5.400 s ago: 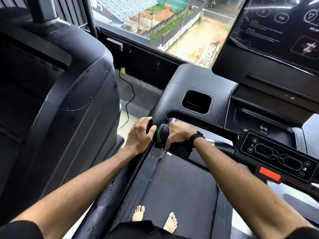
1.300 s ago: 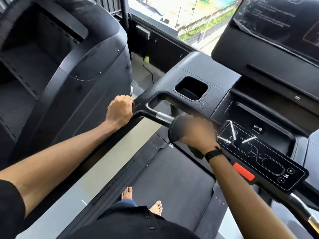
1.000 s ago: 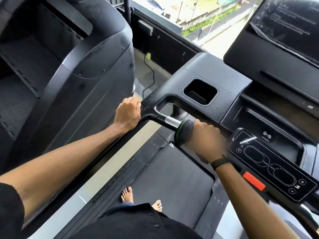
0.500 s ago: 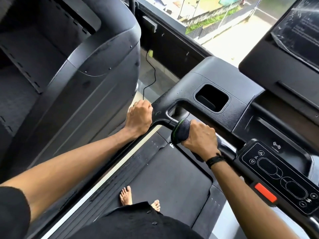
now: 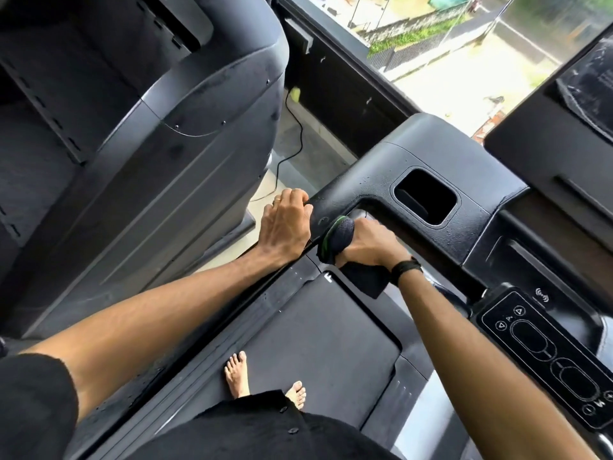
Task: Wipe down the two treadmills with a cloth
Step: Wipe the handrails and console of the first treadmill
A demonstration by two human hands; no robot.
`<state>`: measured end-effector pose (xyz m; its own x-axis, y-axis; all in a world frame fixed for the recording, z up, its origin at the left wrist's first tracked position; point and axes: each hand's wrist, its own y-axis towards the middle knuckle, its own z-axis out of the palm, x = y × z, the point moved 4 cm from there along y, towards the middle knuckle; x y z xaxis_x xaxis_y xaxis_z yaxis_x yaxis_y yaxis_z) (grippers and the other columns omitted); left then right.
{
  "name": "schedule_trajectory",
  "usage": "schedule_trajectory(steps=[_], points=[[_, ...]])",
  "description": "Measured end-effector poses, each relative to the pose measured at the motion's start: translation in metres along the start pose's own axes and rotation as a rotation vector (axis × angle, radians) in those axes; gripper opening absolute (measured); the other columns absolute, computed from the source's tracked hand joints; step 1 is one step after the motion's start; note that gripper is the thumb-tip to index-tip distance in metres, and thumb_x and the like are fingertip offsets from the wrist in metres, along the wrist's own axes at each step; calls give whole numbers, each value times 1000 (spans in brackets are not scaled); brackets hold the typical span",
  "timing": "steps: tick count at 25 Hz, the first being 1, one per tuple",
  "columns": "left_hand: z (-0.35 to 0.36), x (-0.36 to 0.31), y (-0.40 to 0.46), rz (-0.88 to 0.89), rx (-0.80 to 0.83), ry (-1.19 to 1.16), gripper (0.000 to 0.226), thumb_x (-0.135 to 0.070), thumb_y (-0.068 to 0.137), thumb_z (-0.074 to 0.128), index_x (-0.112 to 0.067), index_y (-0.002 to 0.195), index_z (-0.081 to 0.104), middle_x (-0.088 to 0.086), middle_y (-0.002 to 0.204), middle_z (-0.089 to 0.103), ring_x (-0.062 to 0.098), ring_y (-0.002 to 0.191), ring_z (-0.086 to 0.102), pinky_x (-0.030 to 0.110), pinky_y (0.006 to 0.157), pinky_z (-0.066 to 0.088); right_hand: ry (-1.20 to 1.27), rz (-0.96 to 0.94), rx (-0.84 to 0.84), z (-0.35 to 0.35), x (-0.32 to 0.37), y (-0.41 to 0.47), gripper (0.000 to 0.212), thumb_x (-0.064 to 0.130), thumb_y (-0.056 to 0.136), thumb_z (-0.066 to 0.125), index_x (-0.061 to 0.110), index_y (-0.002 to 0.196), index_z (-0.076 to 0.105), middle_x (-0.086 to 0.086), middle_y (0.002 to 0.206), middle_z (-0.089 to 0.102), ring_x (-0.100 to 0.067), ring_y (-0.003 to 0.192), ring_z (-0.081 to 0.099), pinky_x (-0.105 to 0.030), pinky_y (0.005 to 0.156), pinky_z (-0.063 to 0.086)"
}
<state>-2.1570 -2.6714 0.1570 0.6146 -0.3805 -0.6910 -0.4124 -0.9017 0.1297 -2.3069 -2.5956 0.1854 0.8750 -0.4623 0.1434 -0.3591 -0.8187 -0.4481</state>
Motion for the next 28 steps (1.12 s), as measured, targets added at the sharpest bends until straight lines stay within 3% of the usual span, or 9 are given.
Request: schedule_trajectory(steps=[4, 9, 12, 15, 17, 19, 21, 24, 28], points=[[-6, -1, -2, -21, -29, -26, 23, -20, 101, 48, -6, 118, 56, 13, 118, 63, 32, 103, 61, 45, 91, 41, 224, -6, 162, -7, -1, 6, 50, 40, 46, 91, 15, 83, 69, -6, 85, 72, -26, 82, 69, -38, 67, 59], [-27, 6, -14, -102, -174, -293, 21, -18, 95, 49, -7, 109, 61, 10, 109, 64, 28, 95, 63, 41, 84, 48, -29, -189, -406, 12, -2, -44, 38, 39, 78, 75, 17, 104, 59, -6, 98, 70, -33, 91, 65, -39, 73, 45], [-36, 30, -32, -198, -220, -283, 23, -24, 90, 49, -11, 103, 62, 6, 106, 65, 25, 91, 63, 43, 82, 52, 668, -111, -354, -10, -20, -46, 9, 22, 83, 74, 16, 79, 70, 4, 71, 69, -20, 71, 62, -34, 68, 46], [-54, 49, -50, -281, -221, -221, 22, -32, 88, 49, -17, 99, 62, 0, 102, 64, 20, 85, 62, 42, 79, 53, 1110, -264, -274, -47, -11, -49, 21, 0, 87, 68, 16, 73, 71, 13, 67, 69, 0, 67, 60, -19, 66, 49], [-70, 57, -65, -335, -258, -190, 26, -37, 86, 48, -19, 98, 63, -4, 99, 63, 16, 82, 60, 39, 80, 52, 871, -482, -178, -49, 20, -47, 12, 22, 86, 68, 11, 90, 68, 10, 84, 74, -2, 80, 66, -21, 76, 53], [-82, 61, -88, -369, -277, -129, 27, -40, 87, 47, -21, 98, 63, -6, 99, 62, 15, 84, 60, 41, 84, 50, 212, -623, -35, -14, 55, -37, 79, 72, 82, 46, 10, 129, 58, -7, 135, 61, -23, 129, 52, -44, 112, 35], [-89, 65, -110, -390, -277, -40, 28, -41, 88, 46, -23, 99, 63, -7, 101, 63, 17, 90, 61, 44, 88, 49, -192, -596, -22, 21, 77, -14, 112, 94, 71, 14, 16, 145, 45, -9, 157, 37, -27, 148, 24, -49, 122, 6], [-99, 69, -136, -426, -292, 92, 32, -42, 90, 43, -20, 102, 64, -6, 102, 64, 18, 92, 61, 44, 90, 48, -282, -617, -7, 16, 112, 9, 100, 93, 76, 11, 22, 121, 65, -8, 132, 63, -25, 130, 49, -45, 111, 26], [-106, 82, -177, -535, -281, 353, 54, -53, 89, 30, -15, 106, 64, 1, 109, 65, 24, 100, 62, 43, 93, 39, -391, -598, 508, 18, 145, 44, 88, 92, 79, 25, 36, 144, 47, 1, 152, 44, -21, 140, 40, -45, 118, 21]])
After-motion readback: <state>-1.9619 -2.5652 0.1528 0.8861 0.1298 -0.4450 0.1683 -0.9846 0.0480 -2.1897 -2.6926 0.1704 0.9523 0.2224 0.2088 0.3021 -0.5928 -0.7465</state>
